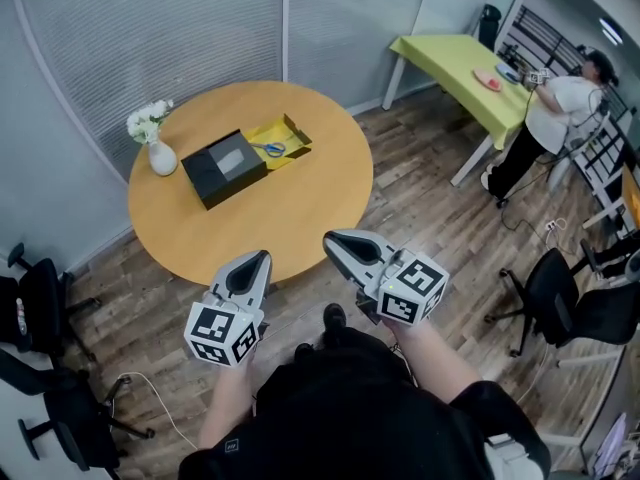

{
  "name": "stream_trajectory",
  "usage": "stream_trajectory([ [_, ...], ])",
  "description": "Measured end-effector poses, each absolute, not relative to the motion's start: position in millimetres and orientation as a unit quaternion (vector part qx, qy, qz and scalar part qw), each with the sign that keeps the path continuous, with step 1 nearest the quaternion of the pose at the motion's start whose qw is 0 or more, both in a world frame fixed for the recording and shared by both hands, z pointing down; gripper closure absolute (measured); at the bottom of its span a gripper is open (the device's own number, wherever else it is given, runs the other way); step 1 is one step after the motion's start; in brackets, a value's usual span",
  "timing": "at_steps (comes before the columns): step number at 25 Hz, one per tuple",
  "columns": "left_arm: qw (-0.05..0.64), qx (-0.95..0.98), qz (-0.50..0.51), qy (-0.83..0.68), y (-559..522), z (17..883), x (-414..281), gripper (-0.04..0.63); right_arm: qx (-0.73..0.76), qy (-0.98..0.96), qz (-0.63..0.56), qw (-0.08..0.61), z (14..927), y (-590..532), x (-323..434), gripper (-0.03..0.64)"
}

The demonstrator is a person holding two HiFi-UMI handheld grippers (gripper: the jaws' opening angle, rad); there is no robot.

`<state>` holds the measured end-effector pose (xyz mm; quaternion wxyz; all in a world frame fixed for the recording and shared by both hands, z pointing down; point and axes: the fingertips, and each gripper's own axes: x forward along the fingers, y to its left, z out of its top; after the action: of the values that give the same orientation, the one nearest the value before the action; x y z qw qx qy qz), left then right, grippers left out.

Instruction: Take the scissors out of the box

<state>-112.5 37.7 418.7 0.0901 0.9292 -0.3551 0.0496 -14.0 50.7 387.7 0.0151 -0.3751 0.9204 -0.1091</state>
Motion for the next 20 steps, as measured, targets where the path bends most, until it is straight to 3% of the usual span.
stream_trajectory([
  [14, 0.084, 0.907, 0.066, -0.406, -57.0, 420.0, -109.4, 0.580, -0.308, 0.942, -0.128, 0.046, 394.6, -67.7, -17.1, 0.578],
  [20, 0.082, 0.904, 0.075, -0.413, -121.7, 413.3, -74.7, 0.580, -0.292, 0.945, -0.142, 0.041, 401.9, -136.8, 10.1, 0.578],
])
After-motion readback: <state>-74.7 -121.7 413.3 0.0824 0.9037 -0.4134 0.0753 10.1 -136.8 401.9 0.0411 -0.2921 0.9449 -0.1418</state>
